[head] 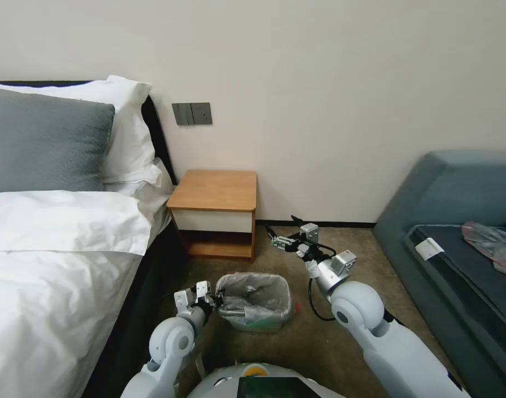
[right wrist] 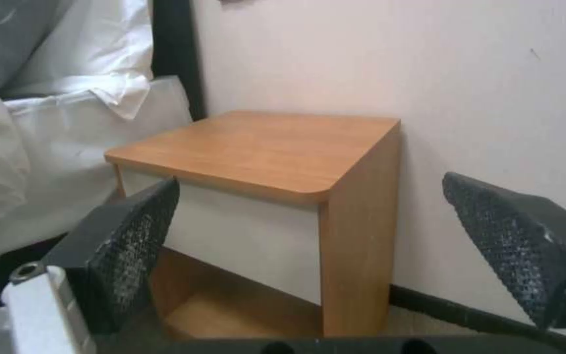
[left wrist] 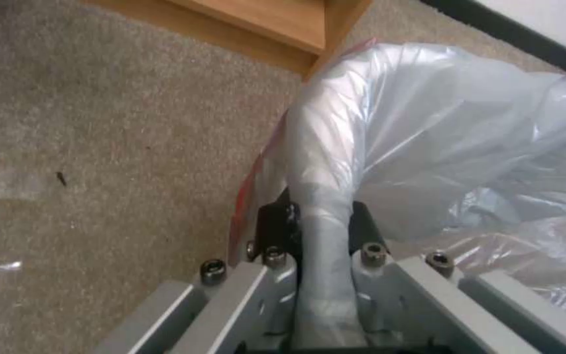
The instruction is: Pick up the garbage bag from the table and place it over the trash can.
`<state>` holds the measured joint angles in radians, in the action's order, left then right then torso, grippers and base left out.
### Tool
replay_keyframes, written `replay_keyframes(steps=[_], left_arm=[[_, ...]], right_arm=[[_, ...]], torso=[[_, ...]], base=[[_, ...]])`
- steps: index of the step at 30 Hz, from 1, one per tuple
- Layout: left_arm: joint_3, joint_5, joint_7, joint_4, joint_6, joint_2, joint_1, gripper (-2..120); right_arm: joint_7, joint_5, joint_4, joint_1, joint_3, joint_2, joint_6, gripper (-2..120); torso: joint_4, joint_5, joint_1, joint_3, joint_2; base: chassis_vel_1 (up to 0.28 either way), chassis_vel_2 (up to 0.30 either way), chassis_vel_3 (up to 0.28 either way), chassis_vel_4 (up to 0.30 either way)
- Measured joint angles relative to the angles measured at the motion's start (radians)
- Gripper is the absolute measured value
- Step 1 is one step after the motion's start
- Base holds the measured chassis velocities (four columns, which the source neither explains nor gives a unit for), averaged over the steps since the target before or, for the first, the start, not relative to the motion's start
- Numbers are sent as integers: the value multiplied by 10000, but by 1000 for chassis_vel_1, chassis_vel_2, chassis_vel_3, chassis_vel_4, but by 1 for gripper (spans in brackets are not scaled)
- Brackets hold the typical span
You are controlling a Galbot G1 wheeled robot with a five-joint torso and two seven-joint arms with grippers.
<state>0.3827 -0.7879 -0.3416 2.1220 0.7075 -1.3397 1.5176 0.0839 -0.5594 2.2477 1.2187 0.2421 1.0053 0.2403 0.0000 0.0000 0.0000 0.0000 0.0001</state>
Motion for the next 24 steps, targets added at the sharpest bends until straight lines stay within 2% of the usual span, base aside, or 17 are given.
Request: replay_keyframes(steps=[7, 9, 10, 12, 14, 16, 18, 21, 24], left_arm=[[-51, 306, 278, -253, -120, -14, -62, 3], [-78, 371, 324, -257, -125, -4, -77, 16], [-78, 371, 324, -257, -125, -4, -77, 16], [-87, 372, 322, -257, -125, 8, -116, 25], [-87, 372, 313, -257, -126, 11, -127, 28], [-79, 367, 281, -268, -126, 8, -140, 40], [-75, 367, 268, -276, -126, -4, -134, 43], [-72, 372, 249, -296, -148, -37, -96, 59], [-70, 436, 246, -275, -187, -39, -64, 67]], right_arm=[[-113, 7, -30, -56, -16, 35, -5, 100], [-161, 7, -89, -92, -31, 31, -5, 100], [-161, 7, -89, -92, -31, 31, -5, 100], [-197, 6, -143, -148, -41, 28, -5, 100], [-203, 6, -157, -160, -44, 28, -5, 100], [-226, 5, -202, -186, -62, 39, -4, 100], [-232, 4, -210, -188, -69, 52, -5, 100], [-234, 8, -231, -173, -98, 114, -3, 100], [-234, 44, -249, -125, -103, 174, 2, 100]], torso=[[0, 0, 0, 0, 0], [0, 0, 0, 0, 0], [0, 0, 0, 0, 0], [0, -1, 0, 0, 0], [-1, -1, 0, 0, 0], [0, -1, 0, 0, 0], [-1, 0, 0, 0, 0], [0, 0, 0, 0, 0], [0, -1, 0, 0, -1]], base=[[0, 0, 0, 0], [0, 0, 0, 0], [0, 0, 0, 0], [0, 0, 0, 0], [0, 0, 0, 0], [0, 0, 0, 0], [0, 0, 0, 0], [0, 0, 0, 0], [0, 0, 0, 0]])
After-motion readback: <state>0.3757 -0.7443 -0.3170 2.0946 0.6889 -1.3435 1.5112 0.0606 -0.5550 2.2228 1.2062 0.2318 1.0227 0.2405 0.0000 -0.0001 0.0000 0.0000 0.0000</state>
